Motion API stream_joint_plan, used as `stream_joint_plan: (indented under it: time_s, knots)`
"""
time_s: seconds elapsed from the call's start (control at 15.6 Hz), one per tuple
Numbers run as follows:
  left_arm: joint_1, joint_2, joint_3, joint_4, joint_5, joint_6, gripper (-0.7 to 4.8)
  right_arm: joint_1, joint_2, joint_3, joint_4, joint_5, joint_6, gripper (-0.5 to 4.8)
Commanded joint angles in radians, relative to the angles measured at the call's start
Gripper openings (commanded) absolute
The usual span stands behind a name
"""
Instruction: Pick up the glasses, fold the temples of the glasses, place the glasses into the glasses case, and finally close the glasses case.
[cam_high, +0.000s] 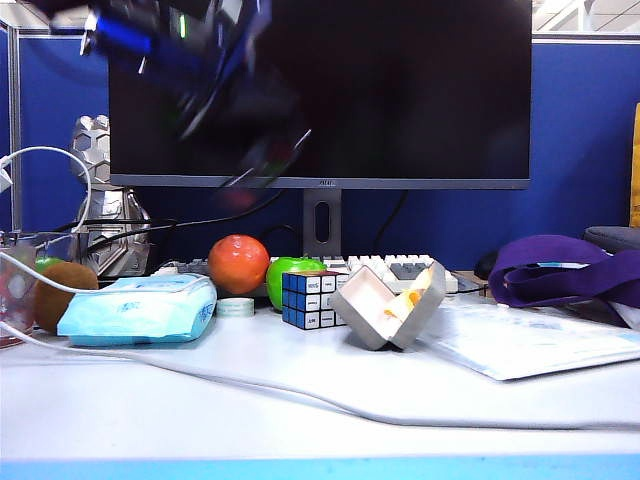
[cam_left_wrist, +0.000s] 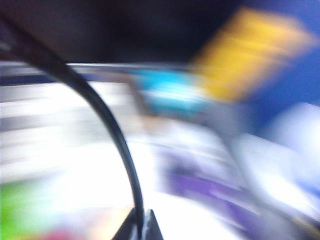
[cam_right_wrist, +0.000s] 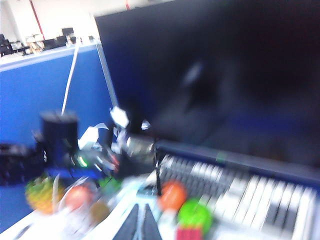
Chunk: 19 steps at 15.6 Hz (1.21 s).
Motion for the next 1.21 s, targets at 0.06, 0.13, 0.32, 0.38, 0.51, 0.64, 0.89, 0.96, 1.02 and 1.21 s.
stream_joint_plan:
  time_s: [0.06,0.13,0.32,0.38,0.51,0.64,0.89,0.96,1.02,1.21]
  knots:
    - [-0.025,-0.04,0.005,0.202,0.415,-0.086,-0.06,0.001,0.023,0.007,-0.06,-0.031,0.228,-0.01]
    - [-0.04,-0.045,0.005,0.293,0.505,-0.114,-0.06,0.002,0.039,0.007,-0.059,-0.063,0.326,-0.01]
    - [-0.078,-0.058,0.005,0.509,0.585,-0.228,-0.06,0.003,0.092,0.007,-0.058,-0.111,0.509,-0.01]
    - [-0.097,-0.069,0.005,0.542,0.583,-0.234,-0.06,0.003,0.114,0.007,-0.058,-0.123,0.552,-0.01]
    - [-0.124,-0.075,0.005,0.576,0.575,-0.235,-0.06,0.003,0.142,0.007,-0.058,-0.161,0.658,-0.01]
    - [-0.169,-0.077,0.005,0.609,0.578,-0.234,-0.06,0.003,0.178,0.007,-0.056,-0.203,0.774,-0.01]
    - [-0.236,-0.077,0.005,0.642,0.577,-0.231,-0.06,0.004,0.196,0.007,-0.029,-0.21,0.777,0.23]
    - [-0.249,-0.077,0.005,0.652,0.577,-0.231,-0.06,0.004,0.198,0.007,-0.021,-0.222,0.777,0.72]
    - [-0.261,-0.077,0.005,0.662,0.574,-0.23,-0.06,0.004,0.203,0.007,-0.02,-0.244,0.778,1.34]
    - [-0.271,-0.077,0.005,0.682,0.57,-0.231,-0.06,0.016,0.214,0.007,-0.02,-0.279,0.807,1.49]
